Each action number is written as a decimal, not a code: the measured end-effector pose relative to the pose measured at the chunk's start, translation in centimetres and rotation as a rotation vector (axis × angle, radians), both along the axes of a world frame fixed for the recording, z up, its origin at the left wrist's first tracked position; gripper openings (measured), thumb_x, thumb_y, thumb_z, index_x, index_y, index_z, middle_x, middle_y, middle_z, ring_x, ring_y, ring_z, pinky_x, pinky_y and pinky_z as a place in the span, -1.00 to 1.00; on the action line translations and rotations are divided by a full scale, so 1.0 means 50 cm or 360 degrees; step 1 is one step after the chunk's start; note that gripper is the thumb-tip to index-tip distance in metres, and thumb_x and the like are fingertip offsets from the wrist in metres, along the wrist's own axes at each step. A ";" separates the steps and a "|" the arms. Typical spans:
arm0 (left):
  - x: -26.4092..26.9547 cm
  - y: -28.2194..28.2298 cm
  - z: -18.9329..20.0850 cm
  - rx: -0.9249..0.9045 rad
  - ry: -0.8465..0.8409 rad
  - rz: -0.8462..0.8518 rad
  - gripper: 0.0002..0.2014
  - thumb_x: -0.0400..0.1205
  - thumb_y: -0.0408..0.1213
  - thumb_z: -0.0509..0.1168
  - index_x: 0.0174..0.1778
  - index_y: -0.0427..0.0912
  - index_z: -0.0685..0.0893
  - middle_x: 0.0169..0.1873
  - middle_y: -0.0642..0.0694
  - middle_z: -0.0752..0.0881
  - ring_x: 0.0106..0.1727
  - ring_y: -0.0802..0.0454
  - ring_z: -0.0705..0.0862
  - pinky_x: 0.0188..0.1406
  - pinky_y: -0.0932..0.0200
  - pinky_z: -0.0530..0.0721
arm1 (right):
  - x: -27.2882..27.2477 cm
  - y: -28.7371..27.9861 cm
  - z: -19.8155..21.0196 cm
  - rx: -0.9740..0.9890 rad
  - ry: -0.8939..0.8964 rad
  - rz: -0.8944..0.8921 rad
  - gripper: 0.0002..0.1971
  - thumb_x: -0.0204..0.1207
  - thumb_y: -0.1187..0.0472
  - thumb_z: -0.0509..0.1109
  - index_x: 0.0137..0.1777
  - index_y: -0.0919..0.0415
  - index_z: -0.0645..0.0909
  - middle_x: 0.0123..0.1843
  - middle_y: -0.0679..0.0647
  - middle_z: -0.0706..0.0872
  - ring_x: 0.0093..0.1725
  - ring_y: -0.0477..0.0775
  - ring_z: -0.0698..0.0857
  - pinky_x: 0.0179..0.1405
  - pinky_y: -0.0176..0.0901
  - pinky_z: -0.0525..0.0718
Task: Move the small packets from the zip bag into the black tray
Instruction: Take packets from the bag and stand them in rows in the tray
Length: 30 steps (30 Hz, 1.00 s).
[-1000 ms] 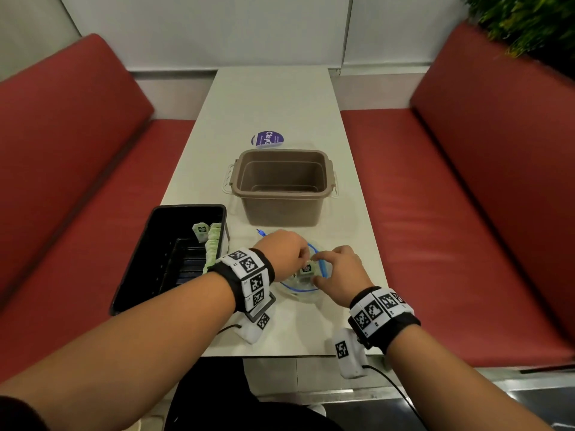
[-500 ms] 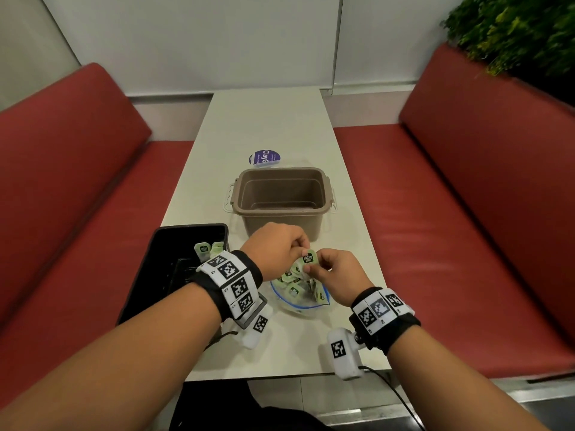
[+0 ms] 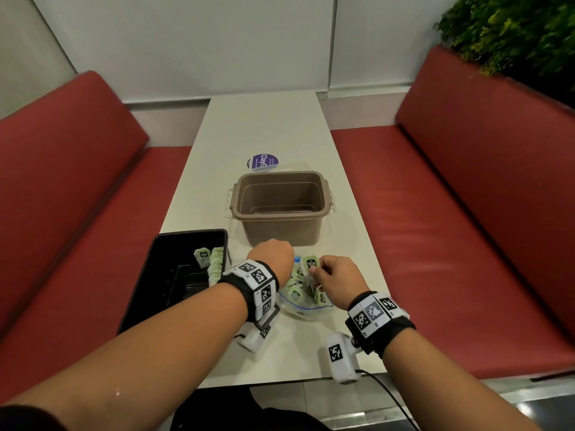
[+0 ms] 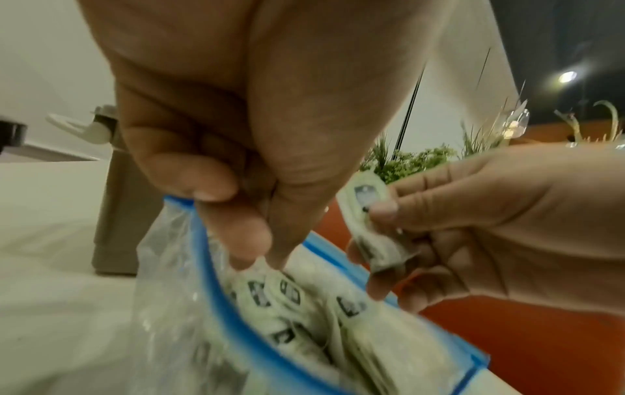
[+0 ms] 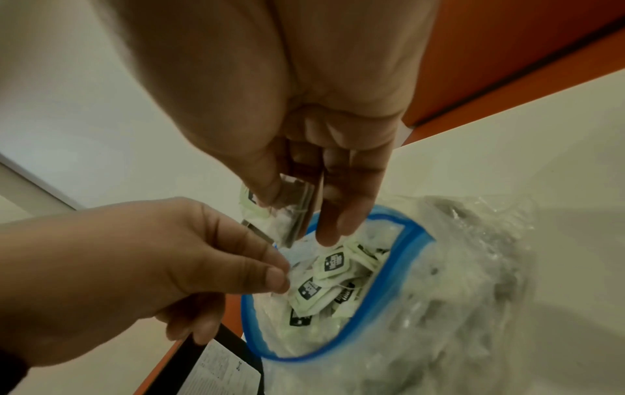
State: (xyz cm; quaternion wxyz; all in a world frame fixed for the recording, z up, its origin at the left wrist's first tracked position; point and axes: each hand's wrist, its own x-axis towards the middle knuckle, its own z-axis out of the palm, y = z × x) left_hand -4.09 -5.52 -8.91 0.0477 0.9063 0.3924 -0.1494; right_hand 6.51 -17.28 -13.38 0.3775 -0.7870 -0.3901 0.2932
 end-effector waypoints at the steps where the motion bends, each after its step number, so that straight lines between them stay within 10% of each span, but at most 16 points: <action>1: 0.005 -0.003 -0.006 0.0035 0.0003 0.0004 -0.88 0.62 -0.32 0.26 -0.11 -0.18 0.72 -0.12 -0.17 0.77 -0.13 -0.21 0.74 -0.23 0.06 0.64 | 0.001 -0.002 0.000 -0.0011 -0.0028 -0.0011 -0.74 0.61 0.14 0.41 -0.29 0.23 0.66 -0.30 0.19 0.77 -0.30 0.17 0.69 -0.19 0.01 0.69; 10: 0.017 -0.014 -0.045 0.0085 0.0077 -0.0027 -0.85 0.65 -0.35 0.25 0.06 -0.16 0.69 0.01 -0.11 0.77 0.02 -0.11 0.76 -0.18 0.07 0.60 | 0.001 -0.019 0.000 -0.0122 -0.0052 0.0027 -0.71 0.64 0.14 0.37 -0.28 0.29 0.62 -0.48 -0.05 0.50 -0.47 -0.06 0.44 -0.45 -0.24 0.39; 21: 0.003 -0.005 -0.018 -0.0141 -0.0070 0.0125 -0.89 0.60 -0.27 0.27 -0.11 -0.12 0.71 -0.20 -0.06 0.74 -0.22 -0.09 0.69 -0.18 0.08 0.71 | -0.004 -0.012 -0.006 -0.0107 -0.0072 0.0028 -0.71 0.63 0.13 0.37 -0.24 0.34 0.62 -0.42 0.04 0.58 -0.38 0.06 0.51 -0.31 -0.09 0.53; 27: -0.027 0.009 0.034 -0.0250 -0.0206 -0.0043 -0.80 0.55 -0.21 0.42 0.08 0.03 0.77 0.08 -0.01 0.76 0.11 -0.07 0.73 0.12 0.08 0.69 | -0.005 0.002 -0.002 0.0007 -0.0027 -0.0001 -0.82 0.58 0.14 0.40 -0.21 0.19 0.69 -0.23 0.13 0.80 -0.24 0.14 0.73 -0.16 0.00 0.73; 30: -0.047 0.012 0.073 -0.0195 -0.0365 -0.0198 -0.72 0.52 -0.20 0.47 0.15 0.03 0.68 0.03 0.02 0.74 0.11 -0.03 0.68 0.05 0.11 0.59 | -0.016 0.005 0.018 0.0136 0.0031 0.0239 -0.95 0.52 0.19 0.48 -0.15 0.11 0.75 0.17 -0.04 0.71 0.05 -0.01 0.70 0.00 -0.25 0.66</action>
